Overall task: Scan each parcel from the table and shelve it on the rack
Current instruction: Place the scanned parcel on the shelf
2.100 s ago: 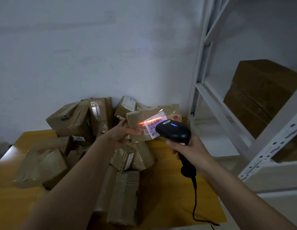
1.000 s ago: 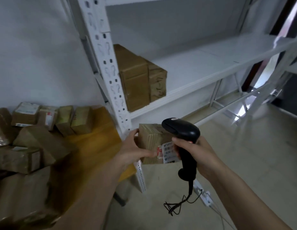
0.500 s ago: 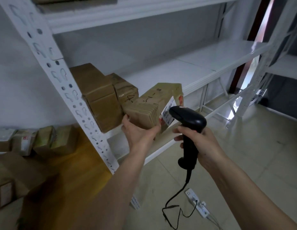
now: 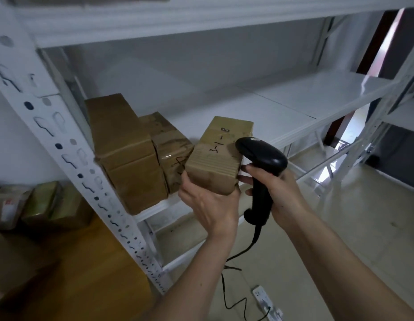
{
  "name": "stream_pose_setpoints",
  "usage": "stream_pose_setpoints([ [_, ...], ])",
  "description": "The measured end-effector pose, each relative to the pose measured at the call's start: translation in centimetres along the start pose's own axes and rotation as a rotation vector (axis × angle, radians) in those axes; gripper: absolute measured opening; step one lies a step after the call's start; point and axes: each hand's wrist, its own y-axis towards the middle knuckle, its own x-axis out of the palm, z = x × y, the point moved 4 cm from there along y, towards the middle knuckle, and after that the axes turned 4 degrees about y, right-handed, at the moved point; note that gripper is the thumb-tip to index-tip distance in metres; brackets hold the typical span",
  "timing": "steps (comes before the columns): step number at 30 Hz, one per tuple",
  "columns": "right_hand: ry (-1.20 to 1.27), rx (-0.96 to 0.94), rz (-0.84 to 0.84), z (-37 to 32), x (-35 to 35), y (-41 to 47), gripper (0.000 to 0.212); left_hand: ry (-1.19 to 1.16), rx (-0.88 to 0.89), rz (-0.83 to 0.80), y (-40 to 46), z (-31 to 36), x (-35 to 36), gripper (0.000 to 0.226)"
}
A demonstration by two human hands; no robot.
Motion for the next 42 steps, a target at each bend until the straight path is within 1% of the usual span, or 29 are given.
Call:
stream_pose_setpoints([
  [5, -0.030, 0.034, -0.037, 0.3, -0.5, 2.8, 0.021, 0.015, 0.016, 0.019, -0.2, -0.1, 1.2, 0.120],
  [10, -0.087, 0.059, -0.112, -0.2, -1.2, 5.4, 0.017, -0.055, -0.103, 0.073, 0.1, 0.5, 2.8, 0.119],
  [13, -0.109, 0.062, -0.173, -1.7, -1.9, 7.0, 0.017, -0.163, -0.260, 0.100, 0.2, 1.3, 4.4, 0.118],
  [17, -0.108, 0.060, -0.238, -2.9, -2.9, 9.1, 0.021, -0.473, -0.572, 0.134, 0.5, 2.1, 6.8, 0.110],
  [19, -0.121, 0.070, -0.243, -3.0, -3.6, 9.8, 0.018, -0.600, -0.698, 0.166, 0.6, 2.6, 7.3, 0.100],
  [21, -0.122, 0.091, -0.258, -2.9, -4.3, 10.4, 0.018, -0.732, -0.807, 0.153, 0.7, 3.2, 7.6, 0.088],
  [22, -0.123, 0.101, -0.261, -2.8, -4.6, 10.6, 0.019, -0.790, -0.834, 0.132, 0.8, 3.6, 7.6, 0.082],
  [23, -0.120, 0.111, -0.260, -2.8, -4.9, 10.8, 0.018, -0.839, -0.834, 0.106, 0.9, 4.1, 7.4, 0.076],
  [25, -0.104, 0.135, -0.265, -2.8, -5.2, 11.2, 0.015, -0.861, -0.817, 0.079, 1.4, 4.5, 7.0, 0.070],
  [27, -0.086, 0.161, -0.291, -2.7, -5.2, 11.2, 0.014, -0.856, -0.837, 0.111, 2.0, 4.5, 6.8, 0.068],
  [29, -0.075, 0.179, -0.327, -2.6, -5.1, 11.2, 0.014, -0.847, -0.856, 0.136, 2.5, 4.4, 6.9, 0.071],
  [32, -0.070, 0.201, -0.386, -2.5, -4.8, 11.0, 0.011, -0.868, -0.855, 0.170, 2.8, 4.1, 7.3, 0.084],
  [34, -0.081, 0.218, -0.423, -2.2, -4.7, 10.9, 0.009, -0.892, -0.827, 0.176, 3.1, 4.2, 7.6, 0.082],
  [36, -0.097, 0.234, -0.446, -1.9, -4.7, 10.8, 0.011, -0.899, -0.799, 0.120, 3.7, 4.2, 8.1, 0.084],
  [37, -0.101, 0.240, -0.453, -1.8, -4.7, 10.7, 0.011, -0.906, -0.785, 0.094, 4.0, 4.4, 8.3, 0.081],
  [38, -0.101, 0.244, -0.457, -1.6, -4.8, 10.7, 0.011, -0.918, -0.774, 0.095, 4.1, 4.9, 8.4, 0.071],
  [40, -0.099, 0.249, -0.451, -1.5, -4.8, 10.8, 0.009, -0.970, -0.778, 0.124, 4.3, 5.3, 8.7, 0.046],
  [42, -0.095, 0.256, -0.440, -1.4, -4.9, 10.9, 0.009, -1.045, -0.788, 0.166, 4.3, 5.7, 9.3, 0.034],
])
